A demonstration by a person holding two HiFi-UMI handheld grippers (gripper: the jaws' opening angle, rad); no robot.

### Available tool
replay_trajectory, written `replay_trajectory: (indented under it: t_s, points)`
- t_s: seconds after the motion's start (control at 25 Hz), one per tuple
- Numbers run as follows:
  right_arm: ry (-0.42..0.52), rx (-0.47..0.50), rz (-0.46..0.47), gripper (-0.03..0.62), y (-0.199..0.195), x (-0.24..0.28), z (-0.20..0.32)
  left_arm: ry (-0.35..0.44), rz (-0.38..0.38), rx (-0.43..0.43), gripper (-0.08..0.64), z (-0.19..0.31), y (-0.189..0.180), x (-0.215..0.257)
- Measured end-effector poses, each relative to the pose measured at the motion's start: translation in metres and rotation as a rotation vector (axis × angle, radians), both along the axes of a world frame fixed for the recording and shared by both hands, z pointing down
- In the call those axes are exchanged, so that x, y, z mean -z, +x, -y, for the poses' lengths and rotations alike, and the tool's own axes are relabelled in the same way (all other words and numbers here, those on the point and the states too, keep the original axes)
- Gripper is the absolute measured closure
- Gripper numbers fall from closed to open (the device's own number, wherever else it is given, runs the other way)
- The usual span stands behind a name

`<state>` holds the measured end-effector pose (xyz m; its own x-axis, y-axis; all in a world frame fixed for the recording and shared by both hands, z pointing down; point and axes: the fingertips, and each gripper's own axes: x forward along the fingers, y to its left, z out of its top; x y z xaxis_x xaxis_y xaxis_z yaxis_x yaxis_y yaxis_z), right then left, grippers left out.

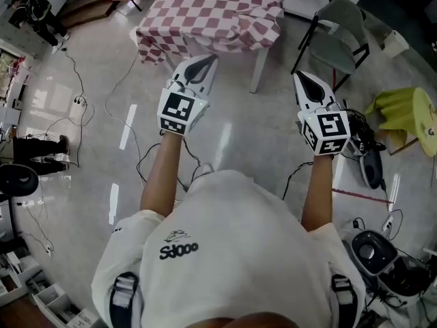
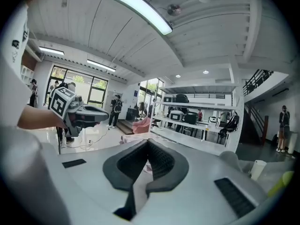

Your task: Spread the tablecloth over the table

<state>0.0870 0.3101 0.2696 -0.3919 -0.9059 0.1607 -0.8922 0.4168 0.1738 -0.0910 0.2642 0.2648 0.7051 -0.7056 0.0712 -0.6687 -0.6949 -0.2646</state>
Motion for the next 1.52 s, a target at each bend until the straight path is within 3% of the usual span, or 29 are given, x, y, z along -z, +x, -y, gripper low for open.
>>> replay_trajectory:
  t_s: [0.4,0.68,1.0,1.28,1.52]
  points:
    - [-0.058,-0.012,0.014,0.570,0.052,-0.030,-0.009,-0.055,-0.017,0.077,0.532,-0.011,0.028,-0.023]
    - [-0.065,-0.043,0.026,0.570,0.063,-0.032,0.029,-0.061,0.002,0.068,0.532,0.026,0.035,-0.031]
    - [-0.038,-0.094,-0.014,0.570,0.055,-0.034,0.136,-0.036,-0.002,0.049,0.532,0.149,0.017,-0.038]
    - [-0.042,-0.104,-0.064,0.571,0.030,-0.022,0.251,-0.052,0.002,0.021,0.532,0.266,0.000,-0.033]
    - [-0.076,-0.121,-0.061,0.569,0.016,-0.027,0.316,-0.092,-0.001,-0.010,0.532,0.337,-0.005,-0.042]
